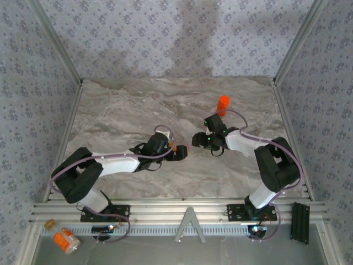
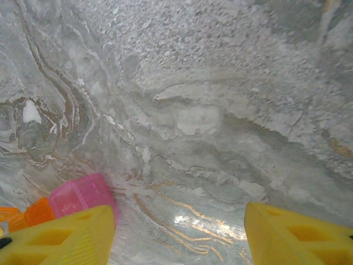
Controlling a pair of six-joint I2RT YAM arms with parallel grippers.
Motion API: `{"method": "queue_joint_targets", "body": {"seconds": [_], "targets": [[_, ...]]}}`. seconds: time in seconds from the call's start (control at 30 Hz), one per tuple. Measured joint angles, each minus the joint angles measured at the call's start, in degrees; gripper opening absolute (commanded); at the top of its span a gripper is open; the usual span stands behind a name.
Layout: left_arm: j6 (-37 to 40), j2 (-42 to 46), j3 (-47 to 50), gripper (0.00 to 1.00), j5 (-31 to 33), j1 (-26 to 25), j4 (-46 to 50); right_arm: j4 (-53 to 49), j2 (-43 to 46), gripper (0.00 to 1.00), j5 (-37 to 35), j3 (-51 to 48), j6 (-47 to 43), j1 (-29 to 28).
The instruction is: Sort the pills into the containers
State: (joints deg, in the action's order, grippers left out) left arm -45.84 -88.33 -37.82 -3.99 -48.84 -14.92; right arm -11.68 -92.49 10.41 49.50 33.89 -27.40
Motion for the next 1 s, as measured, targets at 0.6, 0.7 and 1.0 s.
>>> {"method": "queue_joint_targets", "body": {"seconds": [0.6,0.7,1.0], "targets": [[-0.7,-4.7,-4.1,1.00,0.6,-0.5,-1.7,-0.1,6.1,0.67,1.0,-4.3,0.0,5.4],[-0.7,-5.4,-4.9,1.00,0.6,-0.5,-1.7,-0.2,7.8,0.67,1.0,-5.0,0.0,6.4],[-0.7,-6.1,-5.6,1.00,1.1,-0.5,-1.3,-0.6,9.6,0.69,1.4,-5.8,-0.3,7.3]]}}
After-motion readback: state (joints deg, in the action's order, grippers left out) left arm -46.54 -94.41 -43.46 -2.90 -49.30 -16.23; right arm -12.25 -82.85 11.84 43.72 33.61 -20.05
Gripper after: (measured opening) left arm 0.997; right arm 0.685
